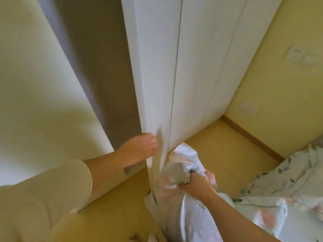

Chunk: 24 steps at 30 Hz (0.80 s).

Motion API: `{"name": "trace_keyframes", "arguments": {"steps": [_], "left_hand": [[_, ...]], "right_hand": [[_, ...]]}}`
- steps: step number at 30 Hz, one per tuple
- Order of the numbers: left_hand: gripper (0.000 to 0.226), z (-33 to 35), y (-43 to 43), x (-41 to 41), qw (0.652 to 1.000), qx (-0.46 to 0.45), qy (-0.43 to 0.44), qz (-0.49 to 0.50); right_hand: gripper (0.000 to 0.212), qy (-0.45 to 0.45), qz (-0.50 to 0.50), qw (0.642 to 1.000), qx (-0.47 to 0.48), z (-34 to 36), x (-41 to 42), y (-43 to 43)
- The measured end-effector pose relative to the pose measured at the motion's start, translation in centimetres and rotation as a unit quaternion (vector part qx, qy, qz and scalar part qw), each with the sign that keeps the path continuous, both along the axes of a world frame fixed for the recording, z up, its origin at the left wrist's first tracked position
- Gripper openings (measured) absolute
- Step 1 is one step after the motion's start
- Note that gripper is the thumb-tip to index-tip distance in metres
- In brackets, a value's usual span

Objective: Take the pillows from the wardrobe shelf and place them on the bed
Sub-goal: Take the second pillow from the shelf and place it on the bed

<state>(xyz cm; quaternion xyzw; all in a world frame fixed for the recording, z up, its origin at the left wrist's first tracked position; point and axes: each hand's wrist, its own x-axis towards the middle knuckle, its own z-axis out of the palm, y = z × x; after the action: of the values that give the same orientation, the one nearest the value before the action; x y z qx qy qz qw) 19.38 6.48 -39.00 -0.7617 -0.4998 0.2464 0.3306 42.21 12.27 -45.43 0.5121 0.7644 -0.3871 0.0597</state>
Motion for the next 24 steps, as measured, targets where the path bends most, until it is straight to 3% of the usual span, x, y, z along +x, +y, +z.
{"name": "trace_keyframes", "arguments": {"steps": [4, 8, 10, 12, 15, 18, 24], "left_hand": [[0.032, 0.6, -2.8, -5.3, 0.983, -0.029, 0.023, 0.177], [0.052, 2.5, -3.7, -8.4, 0.950, 0.017, 0.034, 0.309], [0.065, 3.7, -3.9, -9.3, 0.941, -0.019, 0.095, 0.323], [0.065, 3.3, -4.3, -9.7, 0.930, -0.046, 0.124, 0.343], [0.054, 2.6, -4.5, -10.4, 0.932, 0.009, 0.094, 0.350], [0.060, 2.6, -4.0, -12.0, 0.930, -0.052, 0.096, 0.351], [0.063, 3.3, -3.2, -16.0, 0.919, -0.074, 0.107, 0.372]], "right_hand": [[0.025, 0.008, 0.042, 0.999, 0.007, -0.1, -3.9, -1.2], [0.019, 0.020, 0.085, 0.996, 0.011, 0.5, -7.4, -1.5], [0.016, 0.024, 0.105, 0.994, 0.019, 1.0, -9.3, -1.5], [0.017, 0.030, 0.121, 0.992, 0.029, 1.4, -11.0, -1.7], [0.014, 0.037, 0.138, 0.989, 0.034, 2.0, -13.0, -1.8], [0.017, 0.038, 0.139, 0.989, 0.030, 2.1, -14.6, -1.9], [0.015, 0.028, 0.132, 0.990, 0.042, 2.5, -17.2, -1.4]]}}
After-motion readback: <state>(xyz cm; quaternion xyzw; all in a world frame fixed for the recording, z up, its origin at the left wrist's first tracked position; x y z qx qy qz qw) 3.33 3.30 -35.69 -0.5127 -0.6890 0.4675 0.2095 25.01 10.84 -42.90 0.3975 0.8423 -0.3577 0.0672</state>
